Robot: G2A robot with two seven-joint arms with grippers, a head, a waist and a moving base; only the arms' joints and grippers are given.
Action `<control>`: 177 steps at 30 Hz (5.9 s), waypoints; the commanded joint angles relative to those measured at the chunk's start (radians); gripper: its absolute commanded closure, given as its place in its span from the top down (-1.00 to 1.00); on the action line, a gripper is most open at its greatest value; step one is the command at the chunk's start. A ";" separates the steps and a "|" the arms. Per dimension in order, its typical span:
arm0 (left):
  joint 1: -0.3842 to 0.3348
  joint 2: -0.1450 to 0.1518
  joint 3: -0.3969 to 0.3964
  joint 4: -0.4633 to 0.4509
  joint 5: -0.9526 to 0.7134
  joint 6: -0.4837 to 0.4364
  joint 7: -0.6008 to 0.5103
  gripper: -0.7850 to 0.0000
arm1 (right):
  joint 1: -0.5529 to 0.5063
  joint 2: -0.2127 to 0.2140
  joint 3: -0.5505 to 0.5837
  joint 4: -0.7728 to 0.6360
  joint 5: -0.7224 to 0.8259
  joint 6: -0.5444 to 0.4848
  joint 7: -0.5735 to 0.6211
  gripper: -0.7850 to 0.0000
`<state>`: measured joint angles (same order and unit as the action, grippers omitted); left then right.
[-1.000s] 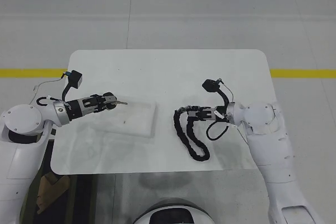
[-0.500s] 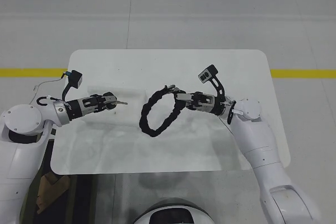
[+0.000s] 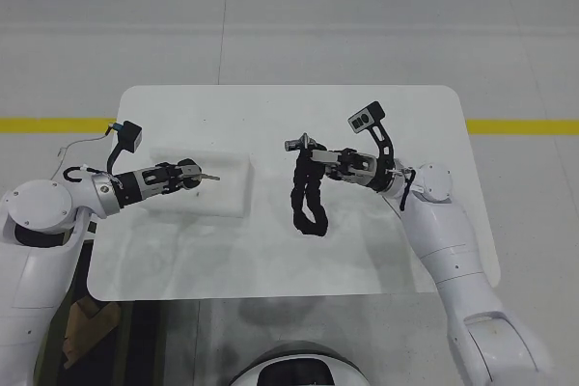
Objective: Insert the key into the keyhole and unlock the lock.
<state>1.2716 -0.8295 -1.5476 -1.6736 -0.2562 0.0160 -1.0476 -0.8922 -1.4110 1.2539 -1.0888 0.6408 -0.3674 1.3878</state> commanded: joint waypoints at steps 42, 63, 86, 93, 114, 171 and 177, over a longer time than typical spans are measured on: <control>0.291 -0.102 0.038 -0.248 -0.136 -0.230 0.423 -1.00 | -0.218 0.029 -0.070 -0.369 -0.446 -0.092 -0.347 -1.00; 0.291 -0.130 0.030 -0.237 -0.217 -0.214 0.383 -1.00 | -0.215 0.039 -0.086 -0.352 -0.365 -0.123 -0.334 -1.00; 0.287 -0.155 0.019 -0.238 -0.198 -0.207 0.345 -1.00 | -0.202 0.047 -0.110 -0.338 -0.360 -0.129 -0.345 -1.00; 0.285 -0.161 0.017 -0.239 -0.177 -0.201 0.333 -1.00 | -0.203 0.049 -0.121 -0.344 -0.364 -0.126 -0.349 -1.00; 0.291 -0.177 0.005 -0.241 -0.168 -0.224 0.294 -1.00 | -0.194 0.048 -0.157 -0.349 -0.346 -0.129 -0.358 -1.00; 0.292 -0.207 -0.014 -0.212 -0.180 -0.268 0.089 -1.00 | -0.126 0.083 -0.132 -0.314 -0.290 0.012 -0.167 -1.00; 0.287 -0.206 -0.011 -0.212 -0.150 -0.227 0.073 -1.00 | -0.127 0.084 -0.133 -0.316 -0.292 0.013 -0.169 -1.00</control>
<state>1.5587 -1.0360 -1.5583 -1.8850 -0.4068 -0.2102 -0.9753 -1.0193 -1.3265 1.1212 -1.4044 0.3479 -0.3549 1.2187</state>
